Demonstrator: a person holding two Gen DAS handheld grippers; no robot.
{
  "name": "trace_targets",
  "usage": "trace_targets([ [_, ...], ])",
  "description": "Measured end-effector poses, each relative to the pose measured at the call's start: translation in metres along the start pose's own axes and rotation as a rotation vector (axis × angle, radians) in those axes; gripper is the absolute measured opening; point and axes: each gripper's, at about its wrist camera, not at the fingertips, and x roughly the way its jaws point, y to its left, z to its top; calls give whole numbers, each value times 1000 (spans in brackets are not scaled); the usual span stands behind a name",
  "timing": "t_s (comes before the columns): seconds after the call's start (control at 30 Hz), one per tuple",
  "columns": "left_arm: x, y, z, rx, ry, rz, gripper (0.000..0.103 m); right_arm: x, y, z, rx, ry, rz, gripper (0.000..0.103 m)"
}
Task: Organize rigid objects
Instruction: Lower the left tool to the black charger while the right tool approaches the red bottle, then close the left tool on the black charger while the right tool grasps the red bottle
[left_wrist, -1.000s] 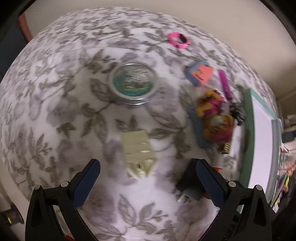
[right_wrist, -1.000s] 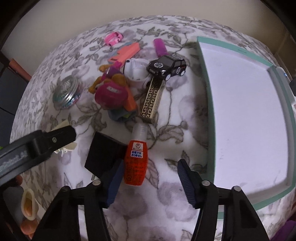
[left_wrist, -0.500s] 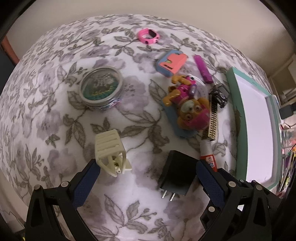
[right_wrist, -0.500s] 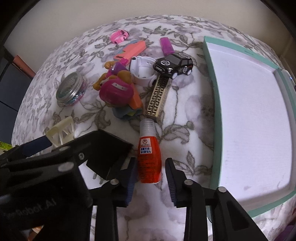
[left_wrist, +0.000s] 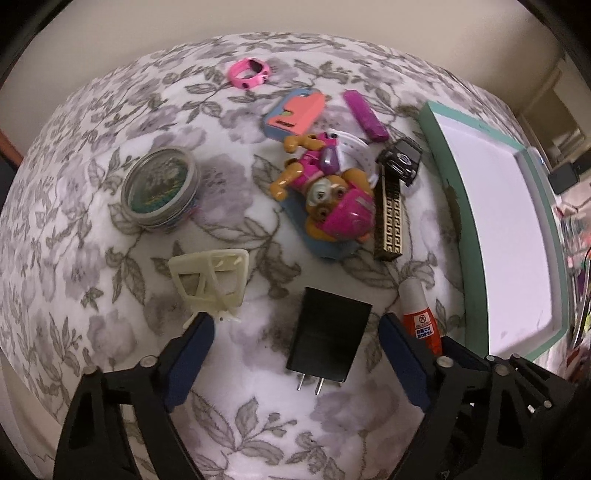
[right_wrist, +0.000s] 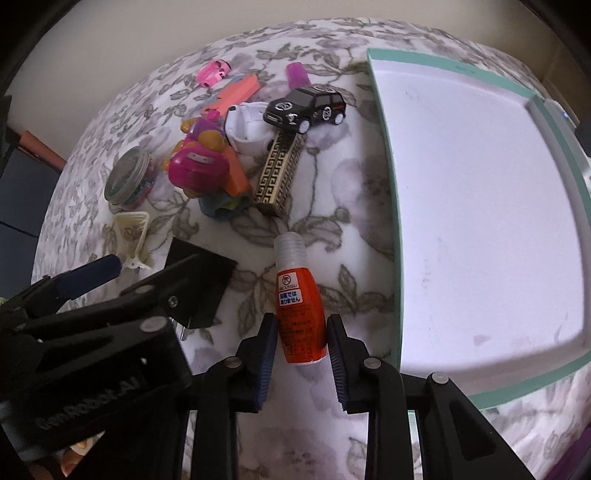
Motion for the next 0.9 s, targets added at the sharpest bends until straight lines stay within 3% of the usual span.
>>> trace_targets([
  [0.07,2,-4,-2,23,6,0,79,-1,-1,-1,2,0,2,30],
  [0.2,8,-8,-2,41,26,4,77,-2,-5,-2,4,2,6,30],
  [0.3,15,-9,0,48,45,8,60,3,-2,-2,6,15,6,29],
  [0.4,24,-9,-1,45,78,-19,51,5,-1,0,1,18,-3,30],
  [0.9,21,-12,-3,55,65,-4,42,8,6,-1,-34,15,-38,29],
])
